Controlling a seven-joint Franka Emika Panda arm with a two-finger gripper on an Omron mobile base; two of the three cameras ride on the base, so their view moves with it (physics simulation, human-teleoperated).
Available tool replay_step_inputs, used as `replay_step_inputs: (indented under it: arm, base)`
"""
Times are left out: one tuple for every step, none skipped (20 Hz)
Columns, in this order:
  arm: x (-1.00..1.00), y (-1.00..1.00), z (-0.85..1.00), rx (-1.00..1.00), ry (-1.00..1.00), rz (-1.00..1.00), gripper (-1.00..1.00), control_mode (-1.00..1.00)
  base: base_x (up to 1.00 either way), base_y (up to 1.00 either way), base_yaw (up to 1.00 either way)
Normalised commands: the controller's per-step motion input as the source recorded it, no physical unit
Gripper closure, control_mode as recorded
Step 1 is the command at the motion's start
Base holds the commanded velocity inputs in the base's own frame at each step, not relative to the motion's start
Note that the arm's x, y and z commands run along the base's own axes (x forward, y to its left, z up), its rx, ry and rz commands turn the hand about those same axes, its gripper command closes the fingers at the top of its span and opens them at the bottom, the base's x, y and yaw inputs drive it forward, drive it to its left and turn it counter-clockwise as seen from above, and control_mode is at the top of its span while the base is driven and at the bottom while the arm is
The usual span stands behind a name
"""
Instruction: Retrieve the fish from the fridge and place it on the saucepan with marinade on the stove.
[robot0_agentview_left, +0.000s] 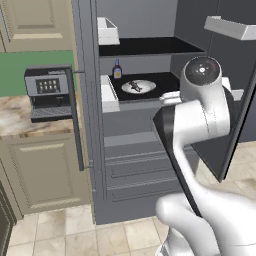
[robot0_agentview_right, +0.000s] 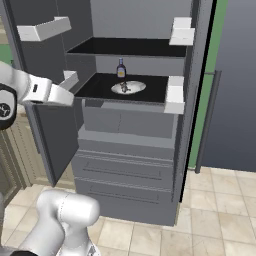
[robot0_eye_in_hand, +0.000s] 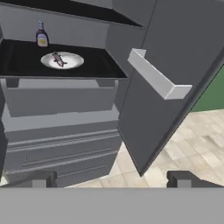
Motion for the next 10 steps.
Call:
replay_step_inputs:
  arm:
    - [-0.16,0.0,0.0,0.09,0.0,0.14,-1.0,-1.0]
    - [-0.17,0.0,0.0,0.1,0.0,0.14,-1.0,-1.0]
    - [-0.2,0.0,0.0,0.1,0.0,0.14,-1.0,-1.0]
    - [-0.23,0.0,-0.04,0.1,0.0,0.15,-1.0,-1.0]
    - [-0.27,0.0,-0.06,0.11,0.0,0.15,-1.0,-1.0]
    - [-0.3,0.06,-0.14,0.11,-0.03,0.14,-1.0,-1.0]
    - [-0.24,0.08,-0.24,0.13,-0.13,0.14,-1.0,-1.0]
    - [-0.29,0.09,-0.26,0.13,-0.17,0.13,-1.0,-1.0]
    - [-0.33,0.07,-0.23,0.13,-0.14,0.11,-1.0,-1.0]
    - [-0.38,0.07,-0.2,0.13,-0.13,0.11,-1.0,-1.0]
  base:
    - [0.0,0.0,0.0]
    - [0.0,0.0,0.0]
    - [0.0,0.0,0.0]
    - [0.0,0.0,0.0]
    - [0.0,0.0,0.0]
    - [0.0,0.0,0.0]
    - [0.0,0.0,0.0]
    - [0.0,0.0,0.0]
    - [0.0,0.0,0.0]
    - [0.0,0.0,0.0]
